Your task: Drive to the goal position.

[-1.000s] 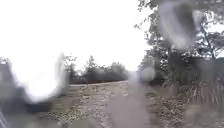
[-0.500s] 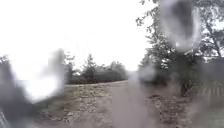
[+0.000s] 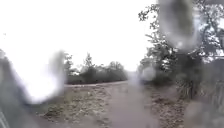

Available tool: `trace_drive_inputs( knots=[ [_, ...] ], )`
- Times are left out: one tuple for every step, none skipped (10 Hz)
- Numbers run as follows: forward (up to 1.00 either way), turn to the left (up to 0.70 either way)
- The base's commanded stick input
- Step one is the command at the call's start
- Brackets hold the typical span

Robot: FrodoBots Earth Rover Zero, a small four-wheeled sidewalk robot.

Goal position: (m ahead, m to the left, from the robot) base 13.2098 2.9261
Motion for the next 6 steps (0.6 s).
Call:
trace_drive_inputs(
  knots=[
    [0.70,0.00],
    [0.70,0.00],
    [0.70,0.00],
    [0.70,0.00],
    [0.70,0.00],
    [0.70,0.00]
  ],
)
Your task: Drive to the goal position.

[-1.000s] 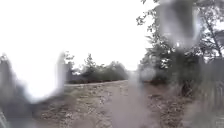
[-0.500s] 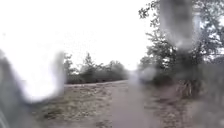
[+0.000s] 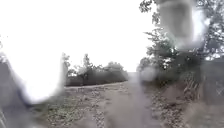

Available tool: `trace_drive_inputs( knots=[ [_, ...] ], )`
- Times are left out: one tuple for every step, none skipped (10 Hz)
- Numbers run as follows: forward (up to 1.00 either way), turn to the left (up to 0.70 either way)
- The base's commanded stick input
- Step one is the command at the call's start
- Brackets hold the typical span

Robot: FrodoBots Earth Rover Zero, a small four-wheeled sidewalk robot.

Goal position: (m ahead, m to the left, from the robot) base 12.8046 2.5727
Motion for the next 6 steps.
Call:
trace_drive_inputs(
  knots=[
    [0.70,0.00],
    [0.70,0.00],
    [0.70,0.00],
    [0.70,0.00],
    [0.70,0.00],
    [0.70,0.00]
  ],
)
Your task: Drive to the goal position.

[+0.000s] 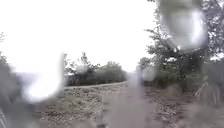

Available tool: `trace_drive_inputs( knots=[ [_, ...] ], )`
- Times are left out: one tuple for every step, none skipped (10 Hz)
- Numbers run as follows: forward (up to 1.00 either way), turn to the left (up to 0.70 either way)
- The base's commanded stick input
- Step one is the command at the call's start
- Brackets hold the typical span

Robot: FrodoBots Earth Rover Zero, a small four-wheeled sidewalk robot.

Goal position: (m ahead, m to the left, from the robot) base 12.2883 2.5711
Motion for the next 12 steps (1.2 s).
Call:
trace_drive_inputs(
  knots=[
    [0.70,0.00],
    [0.70,0.00],
    [0.70,0.00],
    [0.70,0.00],
    [0.70,0.00],
    [0.70,0.00],
    [0.70,0.00],
    [0.70,0.00],
    [0.70,0.00],
    [0.70,0.00],
    [0.70,0.00],
    [0.70,0.00]
  ],
)
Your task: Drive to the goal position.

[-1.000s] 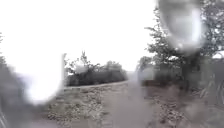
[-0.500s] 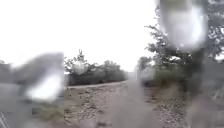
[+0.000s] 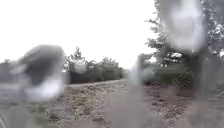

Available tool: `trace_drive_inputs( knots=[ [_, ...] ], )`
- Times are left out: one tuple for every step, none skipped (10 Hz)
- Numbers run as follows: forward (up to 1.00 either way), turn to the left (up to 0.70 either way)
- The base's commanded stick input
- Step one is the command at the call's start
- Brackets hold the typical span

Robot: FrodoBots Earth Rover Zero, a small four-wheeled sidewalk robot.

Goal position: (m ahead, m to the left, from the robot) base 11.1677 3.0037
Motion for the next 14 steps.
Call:
trace_drive_inputs(
  knots=[
    [0.70,0.00],
    [0.70,0.00],
    [0.70,0.00],
    [0.70,0.00],
    [0.70,0.00],
    [0.70,0.00],
    [0.70,0.00],
    [0.70,0.00],
    [0.70,0.00],
    [0.70,0.00],
    [0.70,0.00],
    [0.70,0.00],
    [0.70,0.00],
    [0.70,0.00]
  ],
)
